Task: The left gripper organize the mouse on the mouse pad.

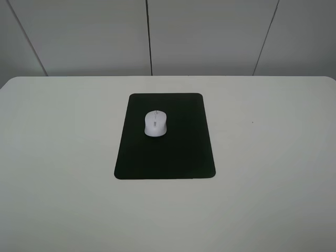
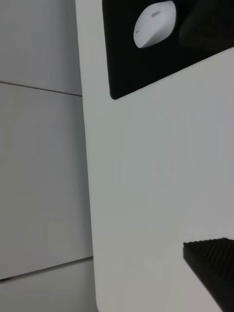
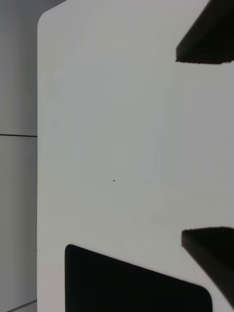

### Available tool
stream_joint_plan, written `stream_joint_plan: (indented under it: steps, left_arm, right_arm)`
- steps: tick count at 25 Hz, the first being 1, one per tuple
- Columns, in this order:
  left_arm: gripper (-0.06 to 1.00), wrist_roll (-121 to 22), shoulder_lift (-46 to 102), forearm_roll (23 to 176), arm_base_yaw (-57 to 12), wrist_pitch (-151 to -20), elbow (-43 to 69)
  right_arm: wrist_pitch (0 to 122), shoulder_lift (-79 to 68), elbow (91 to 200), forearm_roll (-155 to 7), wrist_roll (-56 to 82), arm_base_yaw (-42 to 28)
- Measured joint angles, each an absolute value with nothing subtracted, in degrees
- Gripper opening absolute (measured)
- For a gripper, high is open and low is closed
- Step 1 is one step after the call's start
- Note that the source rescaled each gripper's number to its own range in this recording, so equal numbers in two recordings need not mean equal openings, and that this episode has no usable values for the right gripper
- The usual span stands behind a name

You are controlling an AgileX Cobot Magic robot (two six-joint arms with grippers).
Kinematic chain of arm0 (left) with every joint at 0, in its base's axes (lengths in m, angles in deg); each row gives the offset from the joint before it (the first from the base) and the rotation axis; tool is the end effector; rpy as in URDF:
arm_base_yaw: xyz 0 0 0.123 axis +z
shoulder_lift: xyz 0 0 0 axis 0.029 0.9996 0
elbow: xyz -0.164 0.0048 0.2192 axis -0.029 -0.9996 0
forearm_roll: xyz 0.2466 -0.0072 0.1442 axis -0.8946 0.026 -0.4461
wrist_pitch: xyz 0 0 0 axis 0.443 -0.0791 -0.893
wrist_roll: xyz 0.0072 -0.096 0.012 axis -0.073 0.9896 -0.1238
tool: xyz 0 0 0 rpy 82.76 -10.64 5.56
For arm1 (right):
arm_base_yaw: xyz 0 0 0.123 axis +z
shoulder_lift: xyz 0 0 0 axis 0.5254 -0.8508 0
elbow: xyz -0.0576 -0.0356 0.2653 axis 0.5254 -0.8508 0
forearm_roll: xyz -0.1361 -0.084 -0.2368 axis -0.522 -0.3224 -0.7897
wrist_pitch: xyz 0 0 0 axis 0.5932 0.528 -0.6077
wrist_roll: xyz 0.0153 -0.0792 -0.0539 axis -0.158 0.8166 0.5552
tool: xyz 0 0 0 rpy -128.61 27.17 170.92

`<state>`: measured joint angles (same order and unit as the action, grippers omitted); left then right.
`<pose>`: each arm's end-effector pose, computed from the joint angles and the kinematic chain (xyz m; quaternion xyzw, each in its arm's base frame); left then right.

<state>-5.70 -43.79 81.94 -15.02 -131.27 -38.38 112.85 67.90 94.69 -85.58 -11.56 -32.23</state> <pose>0.0534 -0.0103 0.3050 0.0538 0.8055 -0.0969 0.5821 0.0389 -0.0055 0.2952 0.0189 0.8491 -0.0246 0.5273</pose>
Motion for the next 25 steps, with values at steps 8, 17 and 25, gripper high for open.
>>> stream_joint_plan:
  steps: [8,17,25]
  left_arm:
    - [1.0,-5.9,-45.4,83.7,-15.1,-134.3,-37.3]
    - [1.0,-11.3,-45.5,86.8,-15.1,-140.9,-37.0]
    - [1.0,-12.3,-45.5,87.0,-15.9,-142.6,-37.7]
  right_arm:
    - [112.9,67.9,94.7,-85.6,-11.6,-32.2]
    - [112.9,67.9,94.7,-85.6,-11.6,-32.2]
    - [112.9,67.9,94.7,-85.6,-11.6,-32.2]
